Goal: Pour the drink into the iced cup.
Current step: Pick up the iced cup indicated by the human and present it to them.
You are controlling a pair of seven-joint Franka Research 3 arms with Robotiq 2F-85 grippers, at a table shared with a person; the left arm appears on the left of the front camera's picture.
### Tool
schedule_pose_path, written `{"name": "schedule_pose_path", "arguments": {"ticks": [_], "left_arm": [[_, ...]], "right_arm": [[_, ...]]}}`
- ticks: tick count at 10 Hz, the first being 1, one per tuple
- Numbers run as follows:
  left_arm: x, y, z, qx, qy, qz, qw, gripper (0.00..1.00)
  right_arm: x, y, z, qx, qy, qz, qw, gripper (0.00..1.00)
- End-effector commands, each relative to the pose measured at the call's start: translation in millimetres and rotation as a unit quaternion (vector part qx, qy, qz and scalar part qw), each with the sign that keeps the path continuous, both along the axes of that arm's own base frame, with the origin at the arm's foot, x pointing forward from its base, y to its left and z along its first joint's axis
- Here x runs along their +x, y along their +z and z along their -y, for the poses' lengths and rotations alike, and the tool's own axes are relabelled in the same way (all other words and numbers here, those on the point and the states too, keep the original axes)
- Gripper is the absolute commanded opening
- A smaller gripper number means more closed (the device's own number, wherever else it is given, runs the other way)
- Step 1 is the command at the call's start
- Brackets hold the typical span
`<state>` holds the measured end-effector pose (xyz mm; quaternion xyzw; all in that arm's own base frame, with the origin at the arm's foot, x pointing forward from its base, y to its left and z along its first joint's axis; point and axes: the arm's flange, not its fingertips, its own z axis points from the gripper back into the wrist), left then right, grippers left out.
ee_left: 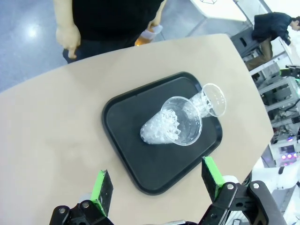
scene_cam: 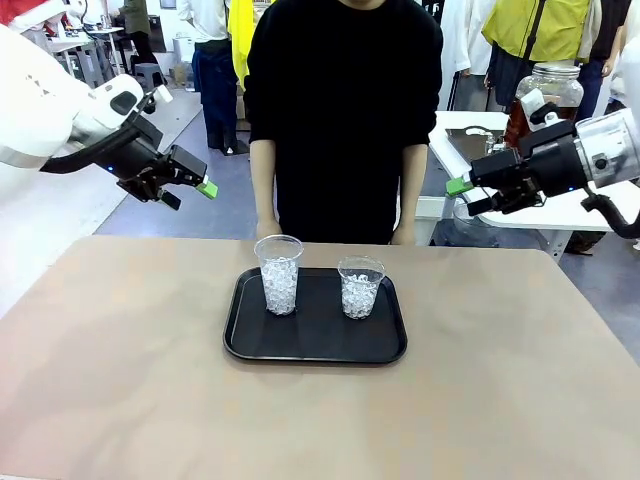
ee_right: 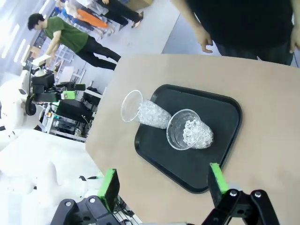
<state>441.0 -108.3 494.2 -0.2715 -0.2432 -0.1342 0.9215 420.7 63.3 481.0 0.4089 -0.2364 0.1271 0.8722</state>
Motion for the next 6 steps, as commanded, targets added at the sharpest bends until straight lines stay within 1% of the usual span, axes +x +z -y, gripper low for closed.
{"name": "schedule_pose_path", "arguments": {"ticks": [1, 4, 5, 6], "left_arm": [[-0.6, 3.1, 2.8, 0.004, -0.003, 0.007, 1.0, 1.0], [-0.6, 3.1, 2.8, 0.004, -0.003, 0.007, 1.0, 1.0], [-0.7, 1.2, 2.7, 0.01, 0.001, 0.003, 1.0, 1.0], [-2.2, 3.1, -3.5, -0.023, 0.022, 0.001, 0.999, 1.0]], "right_arm": [[-2.4, 5.3, -0.4, 0.0, -0.005, 0.004, 1.0, 1.0], [-2.4, 5.3, -0.4, 0.0, -0.005, 0.004, 1.0, 1.0], [-2.2, 0.8, 0.1, -0.012, -0.005, -0.005, 1.0, 1.0], [5.3, 0.5, 2.8, 0.031, -0.029, -0.048, 0.998, 1.0]]}}
